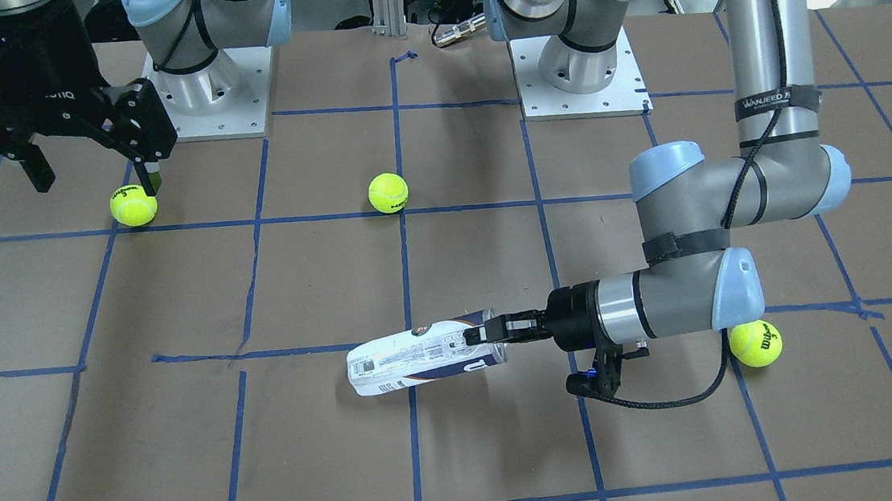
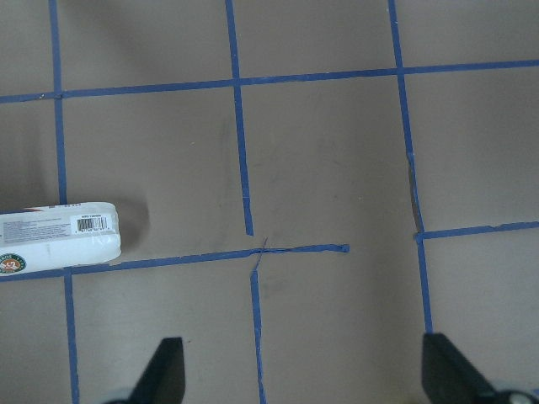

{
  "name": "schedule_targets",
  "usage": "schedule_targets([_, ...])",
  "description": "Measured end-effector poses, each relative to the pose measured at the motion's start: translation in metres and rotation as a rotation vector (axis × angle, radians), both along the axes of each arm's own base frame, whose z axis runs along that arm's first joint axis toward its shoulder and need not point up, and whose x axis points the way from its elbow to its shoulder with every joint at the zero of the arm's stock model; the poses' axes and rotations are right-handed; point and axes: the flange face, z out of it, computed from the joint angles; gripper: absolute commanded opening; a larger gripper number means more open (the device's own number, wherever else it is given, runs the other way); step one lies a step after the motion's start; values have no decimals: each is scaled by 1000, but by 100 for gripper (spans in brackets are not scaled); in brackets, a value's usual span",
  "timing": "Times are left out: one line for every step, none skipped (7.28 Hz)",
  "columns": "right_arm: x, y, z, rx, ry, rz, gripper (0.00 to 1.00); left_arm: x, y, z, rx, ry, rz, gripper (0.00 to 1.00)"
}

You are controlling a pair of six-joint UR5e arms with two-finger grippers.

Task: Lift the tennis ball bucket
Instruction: 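Lift the can's open end with the left gripper, tipping it upright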

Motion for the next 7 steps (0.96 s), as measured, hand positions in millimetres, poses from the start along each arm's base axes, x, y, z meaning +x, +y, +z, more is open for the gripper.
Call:
schedule_targets([-1, 0, -2, 1, 7, 1, 100, -15, 2, 23, -6, -5, 18, 0])
schedule_targets([-1, 0, -2, 1, 8, 1, 100, -25, 1, 52, -49, -46, 56, 0])
schedule_targets([-1, 0, -3, 1, 7, 1, 100, -30, -2, 83, -117, -129, 122, 0])
schedule_targets([-1, 0, -3, 2, 8, 1, 100, -39, -4, 109, -205, -242, 165, 0])
schedule_targets([-1, 0, -3, 1, 11, 1, 100, -53, -3, 126, -296, -406, 172, 0])
schedule_targets([-1, 0, -3, -1, 12, 1, 100, -67, 0, 131, -363, -547, 144, 0])
schedule_targets([-1, 0, -3, 1, 12, -1, 100, -80, 4, 134, -412, -653, 70, 0])
